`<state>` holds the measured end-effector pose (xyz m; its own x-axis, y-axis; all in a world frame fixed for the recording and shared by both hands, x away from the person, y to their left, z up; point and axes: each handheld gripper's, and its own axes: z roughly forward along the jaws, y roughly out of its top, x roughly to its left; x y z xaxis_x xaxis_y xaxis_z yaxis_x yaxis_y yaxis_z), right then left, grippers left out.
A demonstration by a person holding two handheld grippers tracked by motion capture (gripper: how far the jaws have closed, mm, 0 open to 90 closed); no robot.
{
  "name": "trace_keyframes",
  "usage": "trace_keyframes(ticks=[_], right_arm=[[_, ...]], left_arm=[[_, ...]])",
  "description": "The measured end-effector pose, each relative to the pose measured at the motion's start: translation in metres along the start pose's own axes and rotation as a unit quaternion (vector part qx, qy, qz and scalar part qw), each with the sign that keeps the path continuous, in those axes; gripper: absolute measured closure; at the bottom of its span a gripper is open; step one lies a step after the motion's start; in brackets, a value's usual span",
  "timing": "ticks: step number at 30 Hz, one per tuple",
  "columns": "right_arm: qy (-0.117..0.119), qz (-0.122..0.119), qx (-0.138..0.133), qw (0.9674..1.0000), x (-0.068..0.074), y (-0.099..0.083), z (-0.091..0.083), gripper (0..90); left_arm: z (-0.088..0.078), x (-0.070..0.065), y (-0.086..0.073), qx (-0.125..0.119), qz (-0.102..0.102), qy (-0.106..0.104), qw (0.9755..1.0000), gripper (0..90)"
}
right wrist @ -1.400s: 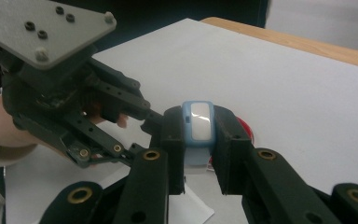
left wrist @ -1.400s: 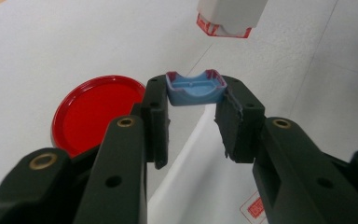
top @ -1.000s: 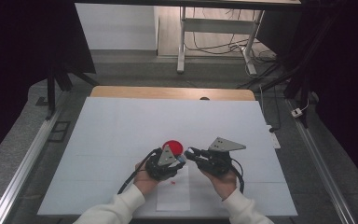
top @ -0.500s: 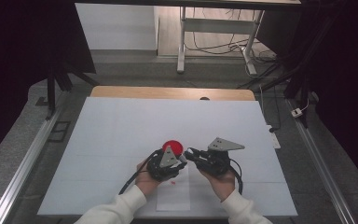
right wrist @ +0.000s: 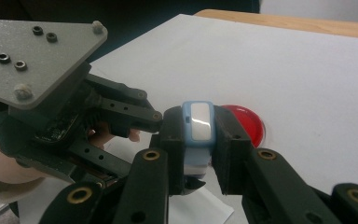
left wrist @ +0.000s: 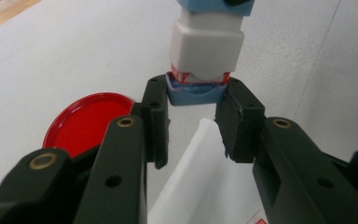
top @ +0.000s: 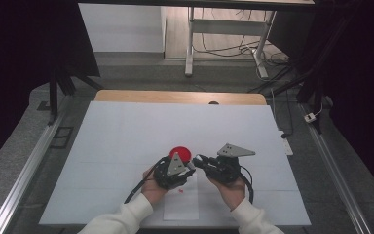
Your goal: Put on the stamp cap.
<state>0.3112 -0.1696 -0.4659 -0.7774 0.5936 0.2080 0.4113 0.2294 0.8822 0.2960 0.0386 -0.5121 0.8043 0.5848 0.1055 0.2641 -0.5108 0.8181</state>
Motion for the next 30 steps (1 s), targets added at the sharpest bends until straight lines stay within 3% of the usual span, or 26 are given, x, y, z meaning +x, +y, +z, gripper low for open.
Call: trace_keyframes(ticks=[30], right_arm=[[-0.009, 0.014, 0.01, 0.9998, 0.001, -0.0015, 0.003, 75.2]], left_arm=[[0.0001, -0.0041, -0.0006, 0.002, 0.017, 0.012, 0.9998, 65.1]])
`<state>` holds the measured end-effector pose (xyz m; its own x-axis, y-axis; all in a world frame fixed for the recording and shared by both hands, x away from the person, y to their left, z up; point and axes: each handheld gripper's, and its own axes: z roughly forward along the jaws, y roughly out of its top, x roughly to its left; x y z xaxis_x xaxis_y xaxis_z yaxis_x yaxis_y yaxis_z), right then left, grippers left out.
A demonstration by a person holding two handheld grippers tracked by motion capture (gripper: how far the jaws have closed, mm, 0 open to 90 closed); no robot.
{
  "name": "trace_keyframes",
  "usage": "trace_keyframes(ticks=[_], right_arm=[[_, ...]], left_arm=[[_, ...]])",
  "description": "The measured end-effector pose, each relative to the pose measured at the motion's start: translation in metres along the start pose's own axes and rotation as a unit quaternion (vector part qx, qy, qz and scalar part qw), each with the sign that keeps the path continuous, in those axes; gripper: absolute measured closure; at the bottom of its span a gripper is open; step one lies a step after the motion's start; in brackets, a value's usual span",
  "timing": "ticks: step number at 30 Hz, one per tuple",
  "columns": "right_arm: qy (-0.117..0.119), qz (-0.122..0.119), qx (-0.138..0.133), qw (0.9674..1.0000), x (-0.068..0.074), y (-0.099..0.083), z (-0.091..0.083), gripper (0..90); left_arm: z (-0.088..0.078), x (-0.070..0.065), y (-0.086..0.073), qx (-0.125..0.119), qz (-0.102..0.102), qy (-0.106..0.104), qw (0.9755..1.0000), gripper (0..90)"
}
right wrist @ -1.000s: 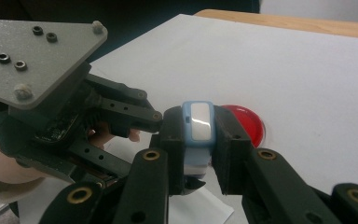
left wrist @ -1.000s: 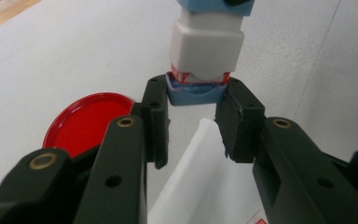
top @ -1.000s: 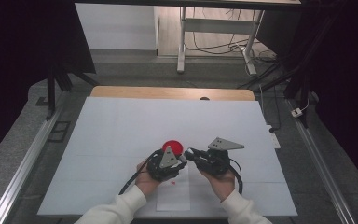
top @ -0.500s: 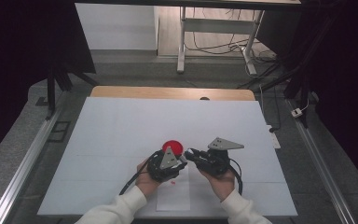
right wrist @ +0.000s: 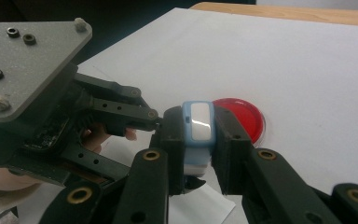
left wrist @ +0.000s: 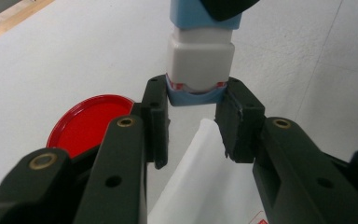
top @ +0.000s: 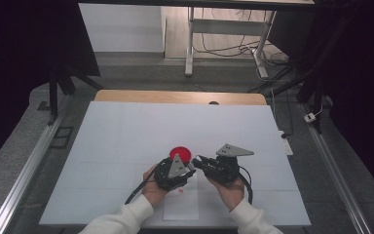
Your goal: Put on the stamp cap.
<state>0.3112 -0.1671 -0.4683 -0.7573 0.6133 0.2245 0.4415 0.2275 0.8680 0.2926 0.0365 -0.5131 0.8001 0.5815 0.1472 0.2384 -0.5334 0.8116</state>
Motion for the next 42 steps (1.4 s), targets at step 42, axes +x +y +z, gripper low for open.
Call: trace_keyframes(ticks=[42], right_arm=[[0.014, 0.018, 0.017, 0.9996, -0.0034, 0.0007, 0.0014, 75.6]], left_arm=[[-0.0016, -0.0041, 0.0006, -0.005, 0.011, 0.009, 0.9999, 65.3]])
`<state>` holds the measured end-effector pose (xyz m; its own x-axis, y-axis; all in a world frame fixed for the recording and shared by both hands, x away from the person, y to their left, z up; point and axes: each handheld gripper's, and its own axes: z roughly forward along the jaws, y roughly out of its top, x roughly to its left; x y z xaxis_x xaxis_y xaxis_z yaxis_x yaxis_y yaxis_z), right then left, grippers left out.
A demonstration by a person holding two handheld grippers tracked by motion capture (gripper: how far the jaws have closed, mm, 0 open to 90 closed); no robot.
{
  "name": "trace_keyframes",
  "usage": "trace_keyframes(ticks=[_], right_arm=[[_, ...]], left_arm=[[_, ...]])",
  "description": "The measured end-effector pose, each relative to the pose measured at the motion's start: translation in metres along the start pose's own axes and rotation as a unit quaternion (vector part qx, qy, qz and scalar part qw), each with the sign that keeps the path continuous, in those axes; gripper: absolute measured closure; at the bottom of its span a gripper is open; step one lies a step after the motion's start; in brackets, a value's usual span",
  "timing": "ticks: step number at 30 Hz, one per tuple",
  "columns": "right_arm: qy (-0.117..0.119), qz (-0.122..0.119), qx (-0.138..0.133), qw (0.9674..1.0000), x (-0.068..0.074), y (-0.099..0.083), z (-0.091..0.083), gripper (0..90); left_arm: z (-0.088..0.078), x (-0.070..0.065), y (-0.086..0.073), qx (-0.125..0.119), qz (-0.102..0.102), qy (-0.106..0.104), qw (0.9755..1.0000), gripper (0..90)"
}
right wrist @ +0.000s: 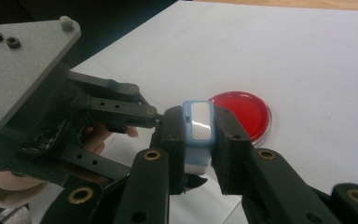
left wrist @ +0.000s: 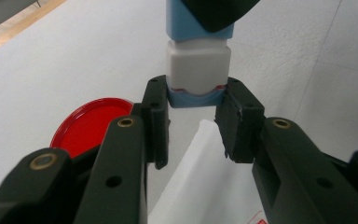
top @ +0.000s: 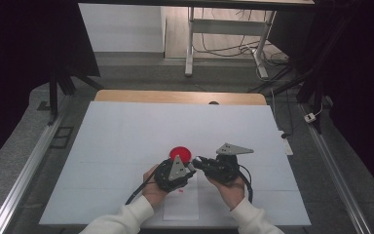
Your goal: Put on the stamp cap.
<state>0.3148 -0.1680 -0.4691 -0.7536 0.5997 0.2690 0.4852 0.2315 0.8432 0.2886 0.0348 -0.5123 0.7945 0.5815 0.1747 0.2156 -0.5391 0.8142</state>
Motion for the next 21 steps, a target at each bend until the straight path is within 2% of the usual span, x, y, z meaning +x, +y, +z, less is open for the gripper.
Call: trace_keyframes(ticks=[8, 14, 21], right_arm=[[0.001, 0.004, -0.007, 1.0, 0.0003, -0.0018, 0.0013, 75.7], [0.004, 0.01, -0.009, 0.9999, -0.0007, -0.002, 0.0006, 75.7], [0.003, 0.004, -0.008, 1.0, -0.0019, -0.0011, -0.0005, 75.6]], left_arm=[[-0.0019, -0.0007, 0.0013, -0.002, 0.001, 0.01, 0.9999, 65.4], [-0.0028, 0.0001, 0.0013, -0.007, -0.001, 0.008, 0.9999, 65.4], [0.0003, 0.0016, -0.0007, 0.0, -0.006, 0.0, 1.0, 64.9]])
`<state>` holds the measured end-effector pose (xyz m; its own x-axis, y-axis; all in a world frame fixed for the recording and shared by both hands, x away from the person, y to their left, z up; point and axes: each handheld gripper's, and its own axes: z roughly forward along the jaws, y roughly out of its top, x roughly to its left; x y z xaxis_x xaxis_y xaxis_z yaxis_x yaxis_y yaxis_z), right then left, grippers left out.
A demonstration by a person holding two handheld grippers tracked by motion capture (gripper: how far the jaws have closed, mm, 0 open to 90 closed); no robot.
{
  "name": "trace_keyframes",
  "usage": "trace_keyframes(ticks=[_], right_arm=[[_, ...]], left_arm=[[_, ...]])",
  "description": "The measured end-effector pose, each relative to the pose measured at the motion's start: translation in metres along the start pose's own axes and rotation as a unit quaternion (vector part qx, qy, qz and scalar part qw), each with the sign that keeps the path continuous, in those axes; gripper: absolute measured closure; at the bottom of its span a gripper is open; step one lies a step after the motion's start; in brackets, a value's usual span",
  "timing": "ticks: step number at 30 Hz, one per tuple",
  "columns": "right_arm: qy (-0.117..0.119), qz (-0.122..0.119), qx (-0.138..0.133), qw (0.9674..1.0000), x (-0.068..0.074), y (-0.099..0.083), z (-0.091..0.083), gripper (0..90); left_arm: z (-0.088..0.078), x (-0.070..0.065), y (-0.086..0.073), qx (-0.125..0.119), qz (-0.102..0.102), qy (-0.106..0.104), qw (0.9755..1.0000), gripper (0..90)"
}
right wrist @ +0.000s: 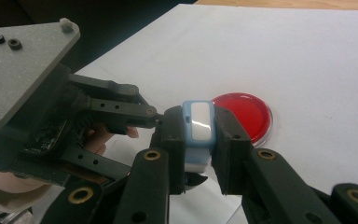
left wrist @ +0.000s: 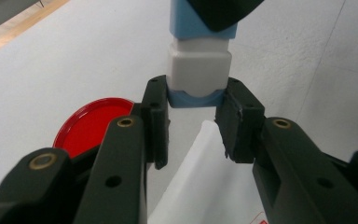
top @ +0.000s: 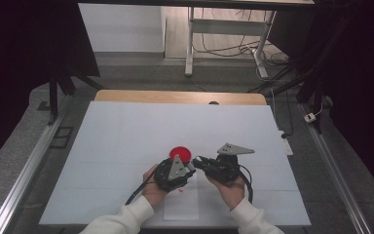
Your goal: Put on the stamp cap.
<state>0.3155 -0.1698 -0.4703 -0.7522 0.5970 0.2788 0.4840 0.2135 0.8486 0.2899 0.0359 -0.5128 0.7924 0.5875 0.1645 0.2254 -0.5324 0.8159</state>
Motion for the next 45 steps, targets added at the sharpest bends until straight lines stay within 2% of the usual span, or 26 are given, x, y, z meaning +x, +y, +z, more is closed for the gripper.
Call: trace_keyframes(ticks=[6, 12, 14, 20, 27, 31, 35, 38, 41, 45], right_arm=[[-0.004, -0.014, 0.002, 0.9999, 0.002, 0.0, 0.001, 75.6], [-0.002, -0.024, 0.002, 0.9997, 0.003, -0.001, 0.002, 75.5], [-0.002, -0.027, -0.002, 0.9996, 0.003, -0.001, 0.001, 75.5], [-0.003, -0.033, -0.008, 0.9994, 0.004, 0.0, -0.001, 75.5], [-0.003, -0.039, -0.014, 0.9991, 0.002, 0.001, -0.003, 75.4], [-0.005, -0.045, -0.017, 0.9988, 0.002, 0.001, -0.004, 75.5], [-0.006, -0.052, -0.016, 0.9985, 0.001, 0.001, -0.005, 75.4], [-0.007, -0.065, -0.015, 0.9977, 0.001, 0.001, -0.005, 75.4], [-0.011, -0.076, -0.013, 0.997, 0.0, 0.001, -0.005, 75.5], [-0.017, -0.082, -0.012, 0.9965, -0.002, 0.001, -0.006, 75.4]], left_arm=[[0.001, 0.001, -0.001, 0.001, -0.01, -0.007, 0.9999, 63.6], [0.001, 0.004, -0.002, 0.005, -0.022, -0.004, 0.9997, 54.1], [0.001, 0.004, -0.002, 0.002, -0.028, -0.003, 0.9996, 50.5], [-0.002, 0.008, -0.002, 0.014, -0.05, -0.002, 0.9986, 40.1], [-0.01, 0.014, -0.005, 0.023, -0.068, -0.016, 0.9973, 32.0], [-0.019, 0.016, -0.008, 0.024, -0.072, -0.022, 0.9969, 30.1], [-0.031, 0.019, -0.014, 0.025, -0.078, -0.036, 0.996, 29.8], [-0.043, 0.022, -0.019, 0.026, -0.081, -0.04, 0.9956, 29.8], [-0.056, 0.026, -0.025, 0.024, -0.089, -0.041, 0.9949, 29.8], [-0.075, 0.033, -0.038, 0.024, -0.105, -0.03, 0.9938, 29.9]])
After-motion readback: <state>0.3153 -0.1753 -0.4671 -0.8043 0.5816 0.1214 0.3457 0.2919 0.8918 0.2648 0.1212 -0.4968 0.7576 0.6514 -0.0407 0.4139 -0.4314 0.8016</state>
